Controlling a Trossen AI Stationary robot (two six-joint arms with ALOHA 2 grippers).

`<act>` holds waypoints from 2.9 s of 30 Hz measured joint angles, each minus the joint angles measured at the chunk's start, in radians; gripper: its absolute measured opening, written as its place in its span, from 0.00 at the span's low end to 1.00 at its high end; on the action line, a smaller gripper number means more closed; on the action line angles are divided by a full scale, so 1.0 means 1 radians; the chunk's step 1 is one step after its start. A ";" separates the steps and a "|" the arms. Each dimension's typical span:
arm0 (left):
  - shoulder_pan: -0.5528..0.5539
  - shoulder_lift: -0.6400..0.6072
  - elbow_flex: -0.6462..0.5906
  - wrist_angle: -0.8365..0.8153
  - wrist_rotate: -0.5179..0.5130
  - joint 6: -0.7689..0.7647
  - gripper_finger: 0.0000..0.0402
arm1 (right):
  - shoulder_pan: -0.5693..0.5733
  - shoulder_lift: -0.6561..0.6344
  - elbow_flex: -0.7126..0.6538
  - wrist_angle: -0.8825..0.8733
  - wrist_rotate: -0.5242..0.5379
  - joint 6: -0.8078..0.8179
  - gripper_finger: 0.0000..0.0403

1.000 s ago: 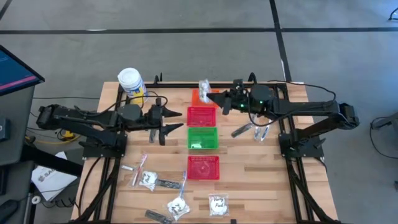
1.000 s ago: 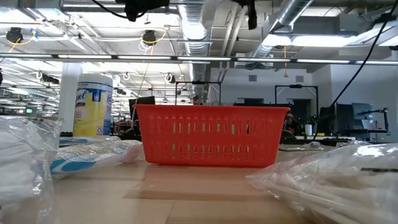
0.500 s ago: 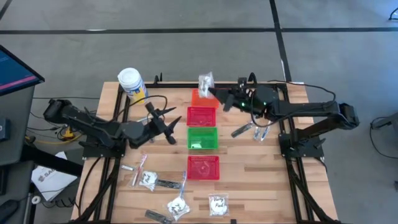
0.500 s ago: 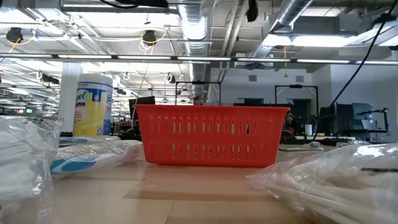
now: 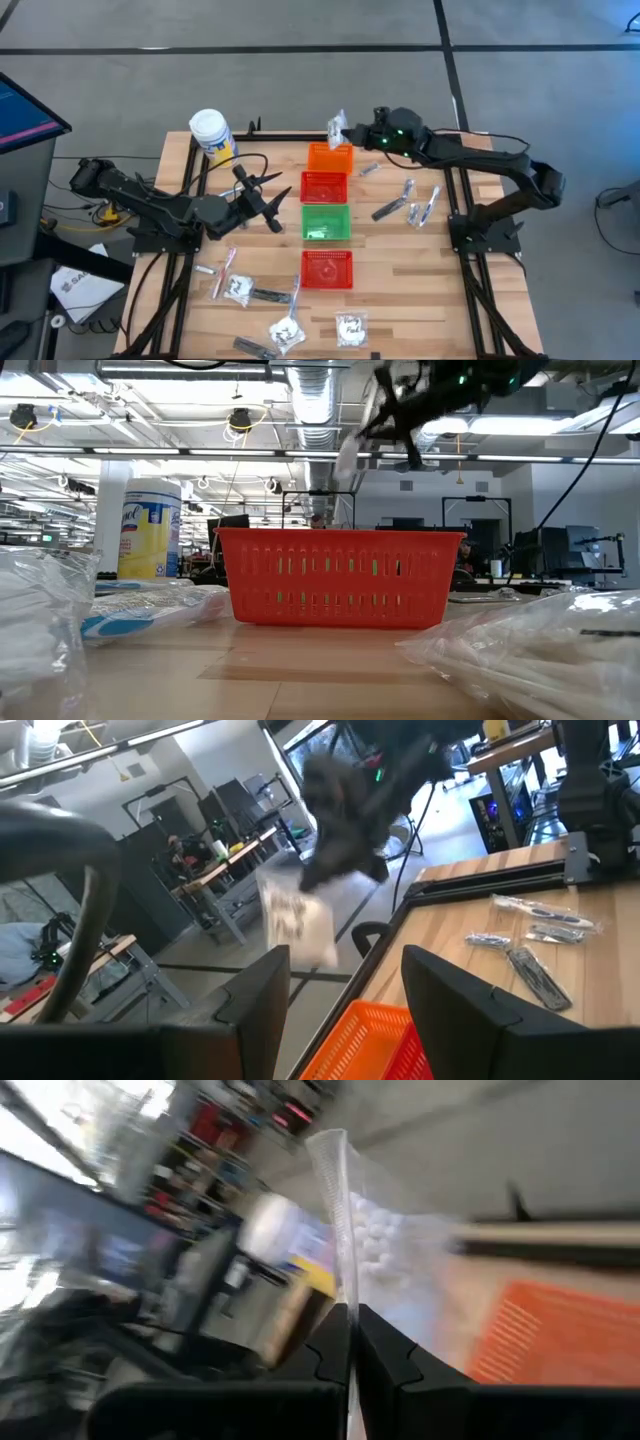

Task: Pick & Place Travel size toiletries
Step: Put the transparent cotton pack into the orange basket

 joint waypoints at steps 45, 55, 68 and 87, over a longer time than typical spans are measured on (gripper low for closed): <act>0.000 0.000 0.000 0.018 0.027 0.000 0.46 | -0.118 0.212 -0.289 0.385 -0.153 0.182 0.00; 0.000 0.000 0.000 0.017 0.027 0.000 0.46 | -0.118 0.214 -0.289 0.294 -0.096 0.154 0.00; 0.000 0.000 0.000 0.017 0.027 0.000 0.46 | -0.106 0.214 -0.289 0.219 -0.053 0.104 0.00; 0.000 0.000 0.000 0.020 0.027 0.000 0.46 | -0.105 0.214 -0.289 0.214 -0.050 0.079 0.16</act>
